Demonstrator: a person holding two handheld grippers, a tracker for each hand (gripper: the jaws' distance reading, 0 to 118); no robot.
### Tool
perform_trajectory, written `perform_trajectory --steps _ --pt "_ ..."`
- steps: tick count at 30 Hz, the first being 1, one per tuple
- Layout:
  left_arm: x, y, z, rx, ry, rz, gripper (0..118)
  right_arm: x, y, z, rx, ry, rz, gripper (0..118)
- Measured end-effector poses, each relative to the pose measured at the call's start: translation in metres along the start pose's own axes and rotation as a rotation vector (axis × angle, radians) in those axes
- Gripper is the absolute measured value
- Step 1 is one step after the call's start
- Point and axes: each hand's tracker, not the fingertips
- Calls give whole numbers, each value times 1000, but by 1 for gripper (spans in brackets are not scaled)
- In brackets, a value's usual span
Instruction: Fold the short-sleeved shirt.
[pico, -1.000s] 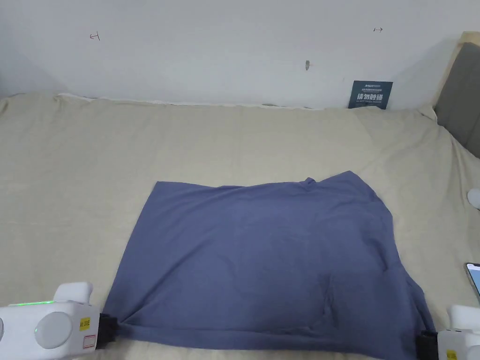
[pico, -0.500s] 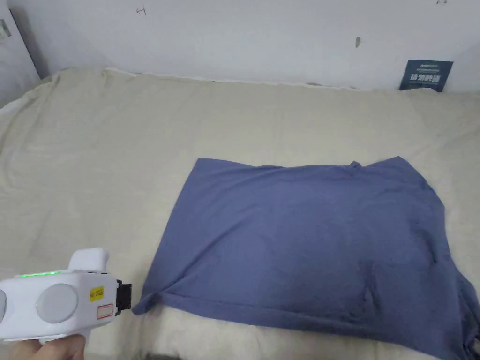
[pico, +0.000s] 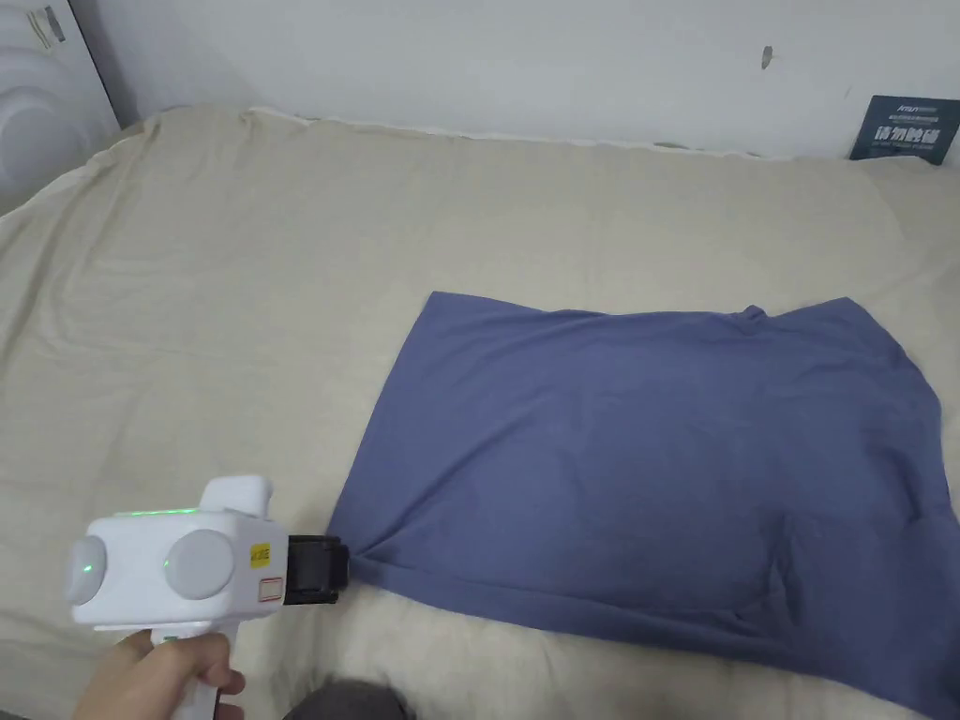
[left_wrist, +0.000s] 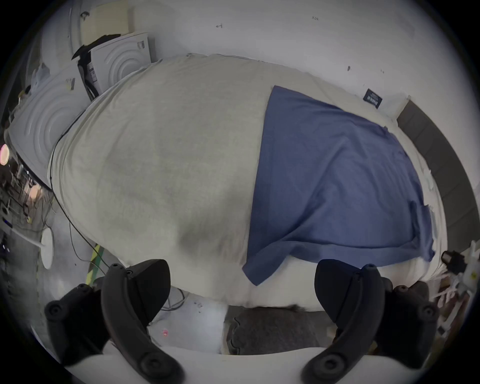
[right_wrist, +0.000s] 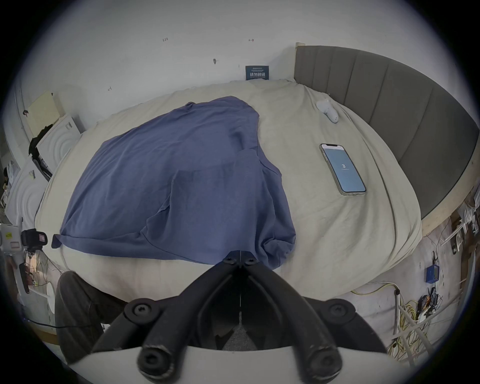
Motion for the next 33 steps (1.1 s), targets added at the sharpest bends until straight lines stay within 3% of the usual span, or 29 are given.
perform_trajectory --steps 3,4,5,6,7,17,18,19,20,21,25,27,28,30,31,33 --pt "4 7 -10 -50 2 -11 110 1 -2 -1 -7 4 4 0" --pt "9 3 -35 -70 5 0 100 1 -3 -2 -10 4 10 0" --pt "10 3 -40 -79 20 4 75 5 -2 -5 -19 -3 15 0" --pt "10 3 -41 -70 17 12 10 7 -2 -6 -24 -9 18 0" --pt "10 3 -40 -59 -4 -2 0 9 -2 -6 -24 -13 18 0" --pt "24 -10 -21 -21 -41 -7 0 50 18 -29 -56 -99 49 0" --pt "24 -10 -20 -18 -42 -2 0 52 19 -31 -65 -95 67 10" --pt "25 -11 -20 -31 -37 8 0 54 19 -34 -67 -80 84 44" --pt "22 -8 -22 -35 -37 14 0 56 18 -40 -73 -63 76 88" --pt "22 -6 -22 -36 -45 11 0 56 18 -48 -115 14 78 118" --pt "26 -7 -22 -38 -18 -15 0 54 14 -77 -193 -60 110 118" --pt "27 -6 -21 -41 -20 -16 0 57 11 -85 -198 -56 84 117" --pt "22 -4 -25 -40 -17 -17 0 60 11 -87 -203 -52 64 106" --pt "17 -1 -27 -43 -14 -13 0 65 8 -86 -194 -4 24 53" --pt "15 -1 -27 -48 -15 -8 0 66 6 -84 -187 -27 34 48" --pt "11 -2 -31 -51 -24 1 0 70 9 -76 -184 1 44 5"
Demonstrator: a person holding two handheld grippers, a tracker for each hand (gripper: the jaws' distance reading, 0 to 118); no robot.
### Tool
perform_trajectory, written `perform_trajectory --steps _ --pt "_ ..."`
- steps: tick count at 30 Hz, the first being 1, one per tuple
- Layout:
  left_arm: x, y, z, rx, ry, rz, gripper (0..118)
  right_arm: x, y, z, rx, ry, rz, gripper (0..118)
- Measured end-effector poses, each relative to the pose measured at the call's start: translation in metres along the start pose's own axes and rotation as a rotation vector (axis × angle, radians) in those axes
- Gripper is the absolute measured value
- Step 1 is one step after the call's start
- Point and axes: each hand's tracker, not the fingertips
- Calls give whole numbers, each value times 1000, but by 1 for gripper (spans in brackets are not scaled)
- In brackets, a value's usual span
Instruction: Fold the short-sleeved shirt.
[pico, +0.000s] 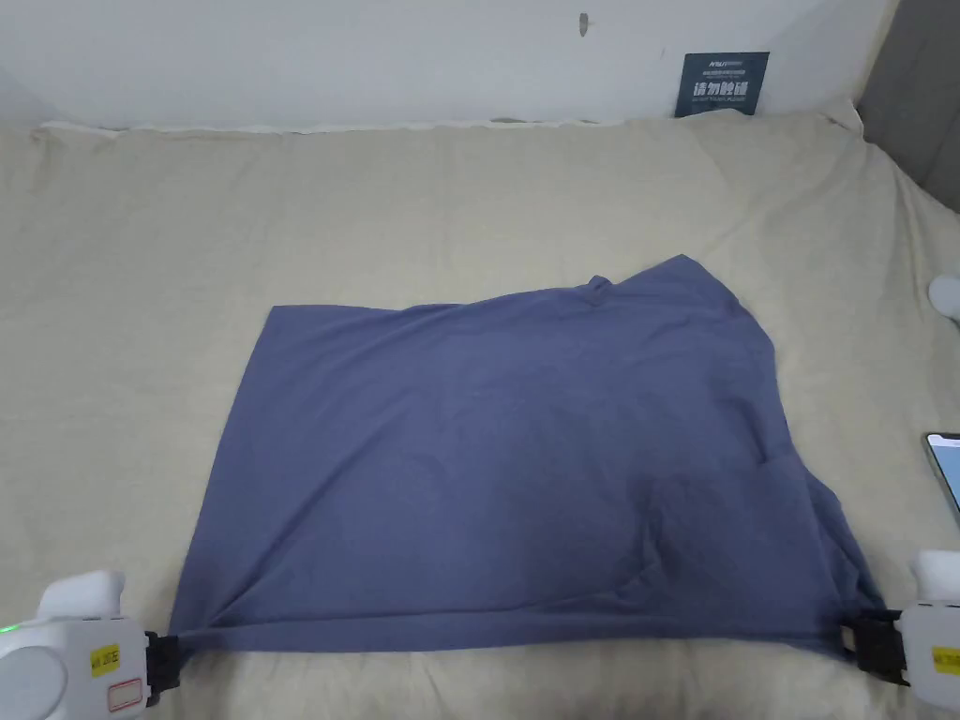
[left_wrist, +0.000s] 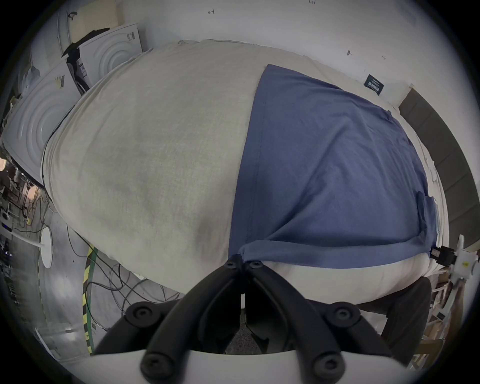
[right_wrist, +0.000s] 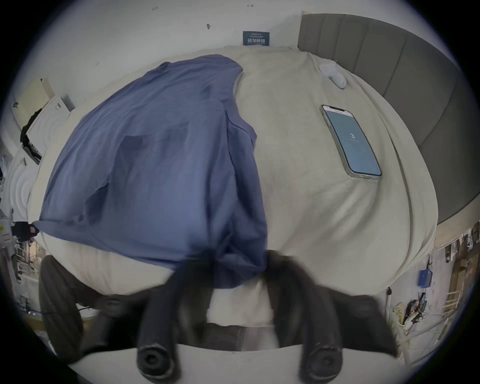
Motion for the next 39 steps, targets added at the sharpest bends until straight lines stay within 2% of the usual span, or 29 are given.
perform_trajectory --steps 1,2,5,13,16,20,29,39 --pt "-2 1 -1 -2 -3 0 0 2 0 3 6 42 -27 4" --pt "-4 2 -1 -6 -7 0 0 3 -1 8 27 1 -46 4" --pt "-4 -2 1 10 -23 33 0 1 -1 19 29 17 -25 4" --pt "1 7 20 33 -20 -13 0 -5 8 35 40 35 -33 4" --pt "7 22 26 54 -23 -19 0 -14 26 46 77 17 5 4" --pt "16 53 27 94 -22 -30 0 -22 62 50 113 14 14 4" --pt "45 136 6 132 -25 -41 0 -42 158 17 137 -35 16 4" --pt "65 194 -49 70 15 -59 0 -54 227 -47 50 -82 28 4"
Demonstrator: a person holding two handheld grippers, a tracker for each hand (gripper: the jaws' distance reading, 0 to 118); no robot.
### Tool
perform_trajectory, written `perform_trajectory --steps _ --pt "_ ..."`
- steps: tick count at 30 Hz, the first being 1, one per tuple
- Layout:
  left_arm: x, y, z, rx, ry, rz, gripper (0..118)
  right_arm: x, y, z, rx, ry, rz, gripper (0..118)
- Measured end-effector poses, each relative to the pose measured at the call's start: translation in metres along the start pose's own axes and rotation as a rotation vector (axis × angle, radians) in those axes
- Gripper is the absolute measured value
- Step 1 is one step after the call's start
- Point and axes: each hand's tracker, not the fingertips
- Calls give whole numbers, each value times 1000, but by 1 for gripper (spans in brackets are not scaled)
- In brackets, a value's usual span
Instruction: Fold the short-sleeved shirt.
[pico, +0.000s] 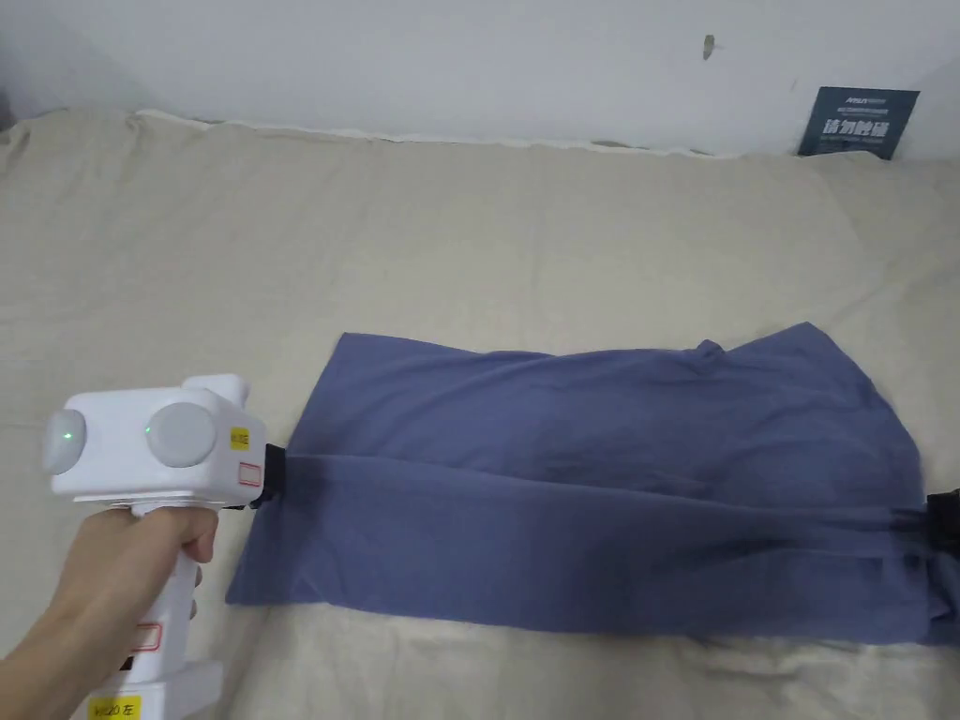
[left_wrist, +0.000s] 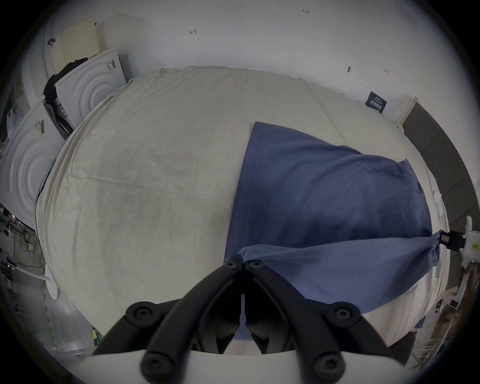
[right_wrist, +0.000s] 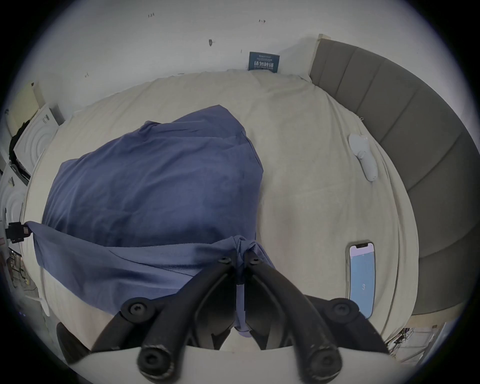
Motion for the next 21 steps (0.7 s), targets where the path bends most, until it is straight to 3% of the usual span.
perform_trajectory --steps 4,5,6,7,8,12,13,14,15,16,20,21 --pt "1 9 -18 -44 -4 24 0 -1 7 -15 -40 1 -2 6" --pt "3 9 -20 -46 -5 24 0 -1 5 -15 -34 -3 2 16" --pt "5 8 -19 -43 6 8 25 -1 5 -13 -14 -19 8 55" --pt "7 7 -17 -21 22 -3 74 2 2 -11 5 -23 4 88" --pt "5 7 -19 -15 13 -12 116 6 -2 -7 31 -8 -1 103" --pt "-9 1 13 12 79 -21 111 19 -27 19 86 13 -75 102" --pt "-22 -5 -2 0 78 -25 106 21 -37 27 74 5 -66 92" --pt "-28 -9 3 -4 79 -15 87 22 -46 32 80 9 -69 61" --pt "-37 -18 9 -1 73 -8 21 25 -58 37 97 28 -67 0" --pt "-30 -33 29 -13 38 -11 0 26 -67 35 69 3 -71 0" --pt "-37 -64 36 -52 -26 39 0 34 -93 32 36 26 -114 0" --pt "-39 -63 33 -51 -44 52 21 35 -103 33 29 26 -113 0"
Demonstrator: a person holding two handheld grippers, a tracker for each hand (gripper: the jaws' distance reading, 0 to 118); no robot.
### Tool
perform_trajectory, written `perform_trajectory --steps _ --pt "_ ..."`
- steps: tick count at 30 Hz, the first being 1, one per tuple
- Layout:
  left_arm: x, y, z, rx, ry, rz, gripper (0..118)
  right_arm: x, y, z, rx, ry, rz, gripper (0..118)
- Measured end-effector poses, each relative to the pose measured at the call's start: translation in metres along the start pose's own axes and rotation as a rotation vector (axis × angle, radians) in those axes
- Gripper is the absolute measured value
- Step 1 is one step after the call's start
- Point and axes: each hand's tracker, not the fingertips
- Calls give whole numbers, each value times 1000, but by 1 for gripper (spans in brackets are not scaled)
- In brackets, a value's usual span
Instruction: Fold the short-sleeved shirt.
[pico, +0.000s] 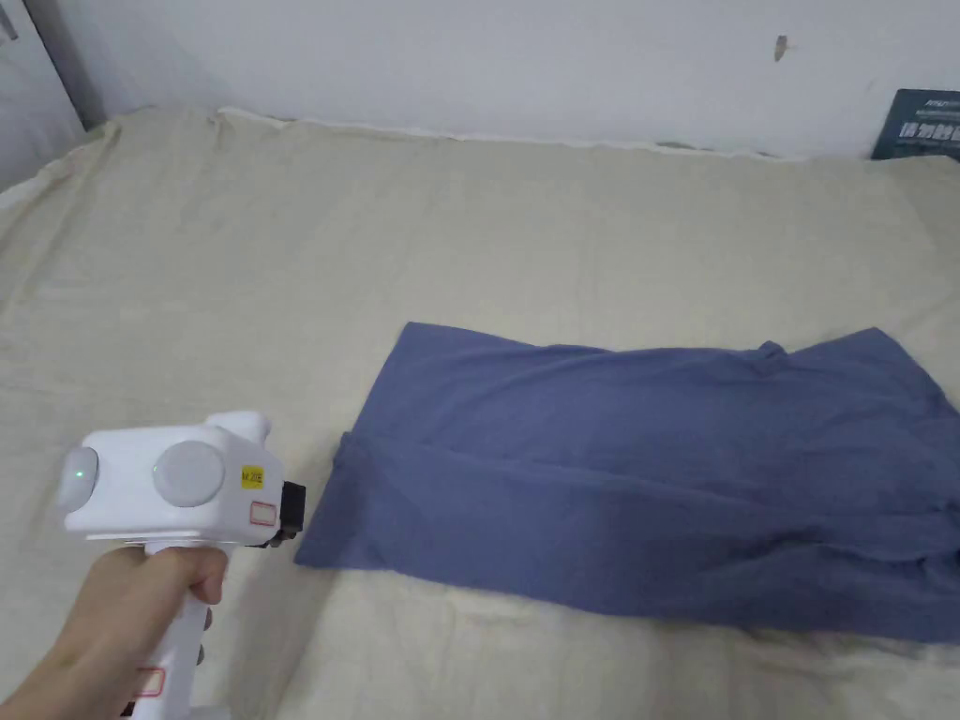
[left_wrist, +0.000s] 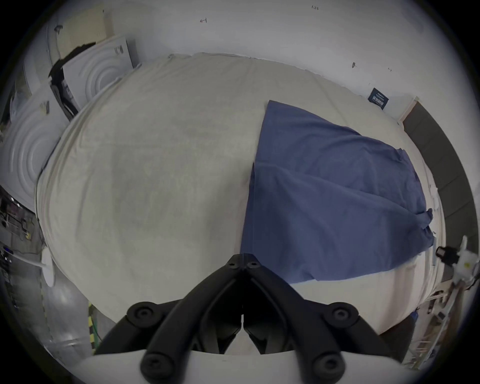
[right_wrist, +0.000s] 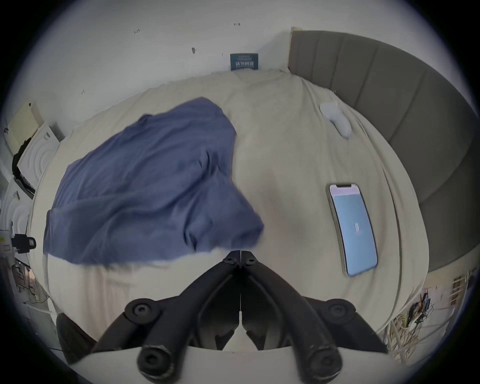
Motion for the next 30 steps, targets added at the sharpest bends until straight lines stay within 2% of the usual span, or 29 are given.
perform_trajectory --steps 1,2,3,4,6,9,11,12,14,15,17,19,20,21,22,23,24,25,26,28,30 --pt "2 0 -3 -2 19 11 70 0 -9 1 -13 -5 2 0" --pt "6 2 -7 15 63 -20 114 1 -12 -1 -22 -6 0 0" --pt "1 6 -24 -34 92 -33 115 2 -14 -2 -24 -2 -5 0" --pt "2 8 -32 -81 150 -37 112 4 -16 2 -27 3 -12 0" --pt "3 18 -45 -13 102 -48 112 6 -16 0 -29 9 -27 0" --pt "17 10 -53 -48 100 -47 111 8 -14 1 -33 6 -11 0" --pt "24 8 -61 -71 189 -90 108 7 -9 -3 -32 -6 0 0" --pt "26 6 -63 -73 196 -101 91 7 -9 -1 -31 -5 -1 0" --pt "25 1 -60 -70 47 -99 31 7 -4 -1 -23 1 -5 0" --pt "31 4 -53 -57 31 -92 6 7 -2 -2 -20 3 -3 0" --pt "37 1 -49 -40 122 -197 6 6 2 -3 -12 -2 8 0" --pt "44 -2 -42 -53 98 -201 6 7 7 -5 -6 -5 7 1" --pt "42 -4 -41 -55 86 -164 6 7 9 -5 2 -1 2 15" --pt "39 -5 -41 -61 66 -118 6 7 12 -5 12 8 -4 64" --pt "37 -8 -41 -87 28 -72 6 7 15 -7 17 24 -11 102" --pt "34 -2 -42 -91 22 -64 6 6 17 -11 10 48 -14 116" --pt "33 -1 -41 -87 25 -67 6 6 20 -16 -2 124 -21 116" --pt "34 -3 -40 -87 23 -68 6 8 26 -21 -23 94 -8 116" --pt "35 -4 -39 -88 23 -68 6 8 30 -27 -48 106 -7 116" --pt "37 0 -40 -89 30 -71 6 -6 34 -41 -63 18 21 116" --pt "39 -3 -40 -85 39 -83 6 -6 39 -50 -101 21 -26 112"
